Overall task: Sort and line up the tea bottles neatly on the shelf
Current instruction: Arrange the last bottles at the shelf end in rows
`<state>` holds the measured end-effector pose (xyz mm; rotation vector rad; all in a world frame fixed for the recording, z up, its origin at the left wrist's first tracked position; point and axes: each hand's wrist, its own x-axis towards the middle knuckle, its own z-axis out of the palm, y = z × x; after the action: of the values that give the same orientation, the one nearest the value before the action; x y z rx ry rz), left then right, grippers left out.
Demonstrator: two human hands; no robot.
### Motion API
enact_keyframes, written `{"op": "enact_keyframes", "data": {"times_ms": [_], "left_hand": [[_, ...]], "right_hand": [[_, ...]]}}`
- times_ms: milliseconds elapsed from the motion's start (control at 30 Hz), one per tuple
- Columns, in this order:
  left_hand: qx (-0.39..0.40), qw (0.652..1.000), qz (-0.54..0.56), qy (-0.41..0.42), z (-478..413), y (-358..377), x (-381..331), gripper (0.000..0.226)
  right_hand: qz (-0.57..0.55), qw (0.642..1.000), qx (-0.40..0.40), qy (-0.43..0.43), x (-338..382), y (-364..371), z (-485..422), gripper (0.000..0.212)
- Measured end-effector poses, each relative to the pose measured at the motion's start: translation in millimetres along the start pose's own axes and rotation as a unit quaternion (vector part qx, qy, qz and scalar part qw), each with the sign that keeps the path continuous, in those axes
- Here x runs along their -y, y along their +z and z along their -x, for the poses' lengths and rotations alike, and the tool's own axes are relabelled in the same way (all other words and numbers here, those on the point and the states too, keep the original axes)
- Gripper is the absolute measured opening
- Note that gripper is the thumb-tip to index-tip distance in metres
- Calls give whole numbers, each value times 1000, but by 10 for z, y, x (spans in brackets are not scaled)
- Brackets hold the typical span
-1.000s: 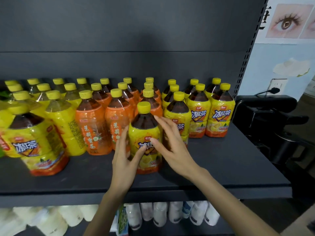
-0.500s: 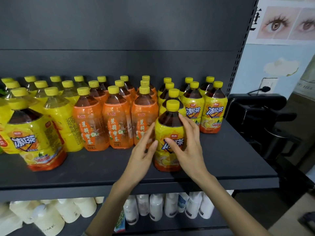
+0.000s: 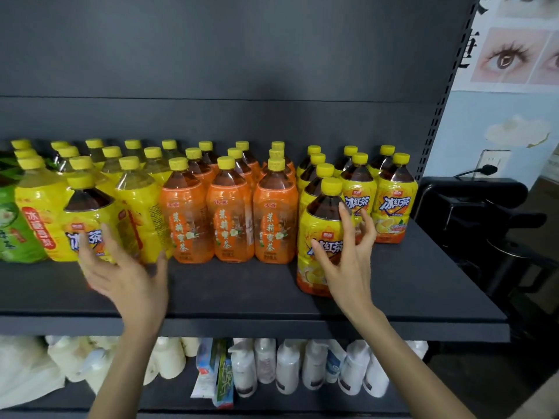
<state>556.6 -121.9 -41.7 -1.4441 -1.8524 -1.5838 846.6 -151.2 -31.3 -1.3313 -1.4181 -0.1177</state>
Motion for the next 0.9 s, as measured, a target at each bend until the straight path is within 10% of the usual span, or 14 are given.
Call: {"op": "enact_keyframes", "data": {"times_ms": [400, 900], "left_hand": [[93, 972, 112, -183, -480, 22, 540, 111], [129, 973, 73, -174, -461, 59, 429, 106]], "right_hand": [[44, 999, -15, 18, 3, 97, -2, 100], [5, 998, 27, 48, -467, -367, -124, 96]]}}
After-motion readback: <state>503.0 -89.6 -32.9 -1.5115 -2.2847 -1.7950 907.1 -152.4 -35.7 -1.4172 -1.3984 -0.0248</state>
